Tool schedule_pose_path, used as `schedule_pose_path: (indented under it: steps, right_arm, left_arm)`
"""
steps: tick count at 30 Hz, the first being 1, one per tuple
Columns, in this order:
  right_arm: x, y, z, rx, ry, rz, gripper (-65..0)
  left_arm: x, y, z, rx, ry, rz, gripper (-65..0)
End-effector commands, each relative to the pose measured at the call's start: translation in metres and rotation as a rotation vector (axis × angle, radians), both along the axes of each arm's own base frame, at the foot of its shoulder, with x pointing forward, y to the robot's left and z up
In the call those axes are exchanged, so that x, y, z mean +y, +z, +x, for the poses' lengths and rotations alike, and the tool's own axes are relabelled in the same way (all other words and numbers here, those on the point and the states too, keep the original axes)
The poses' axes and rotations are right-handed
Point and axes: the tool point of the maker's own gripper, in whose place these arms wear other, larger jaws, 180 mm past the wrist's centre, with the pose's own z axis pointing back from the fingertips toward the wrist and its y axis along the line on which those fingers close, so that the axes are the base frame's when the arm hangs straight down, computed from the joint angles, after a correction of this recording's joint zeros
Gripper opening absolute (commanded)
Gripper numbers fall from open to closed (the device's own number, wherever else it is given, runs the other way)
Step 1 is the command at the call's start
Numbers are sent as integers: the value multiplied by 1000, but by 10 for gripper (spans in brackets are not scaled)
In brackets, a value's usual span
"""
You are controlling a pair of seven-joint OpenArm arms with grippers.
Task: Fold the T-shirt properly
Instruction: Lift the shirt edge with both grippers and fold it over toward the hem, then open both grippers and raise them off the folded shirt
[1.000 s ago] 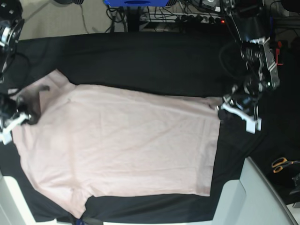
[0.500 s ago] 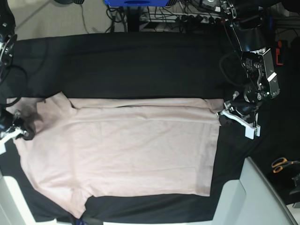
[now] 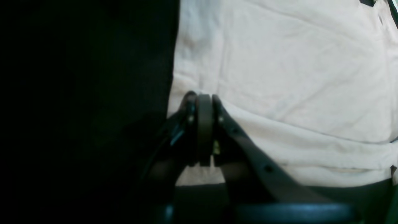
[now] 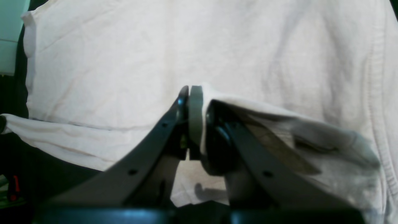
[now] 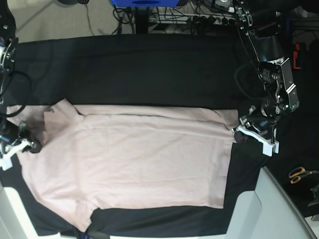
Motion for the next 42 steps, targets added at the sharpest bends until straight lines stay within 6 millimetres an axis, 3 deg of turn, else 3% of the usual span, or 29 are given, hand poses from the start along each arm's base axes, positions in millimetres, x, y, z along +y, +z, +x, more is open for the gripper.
schedule_pose_path:
  steps: [1,15,29,32,35,37,38,40,42]
  right_arm:
    - [-10,23,17,-75,-17,-8,-645]
    - [-12,39,32,-134,-34,-7,-647]
    - [-14,35,39,-153,-89,35,-639]
    - [-15,39,43,-184,-110,46,-540]
    - [-15,42,45,-201,-120,49,-324]
    - [-17,43,46,-206,-126,52,-171]
    - [-20,44,45,-212,-146,63,-125]
    - [-32,48,44,-233,-201,89,-123]
    - [-44,46,35,-222,-247,116,-144]
  left_arm:
    - [8,17,12,-56,10,9,-650]
    - [13,11,26,-79,54,-26,-650]
    - [18,30,42,-129,64,-24,-650]
    - [20,34,46,-166,84,-30,-650]
    - [23,38,47,-200,102,-28,-647]
    - [23,40,49,-210,103,-27,-466]
    - [24,42,49,-216,103,-24,-385]
    - [25,52,52,-242,101,-14,-273]
    - [26,69,55,-284,90,11,-212]
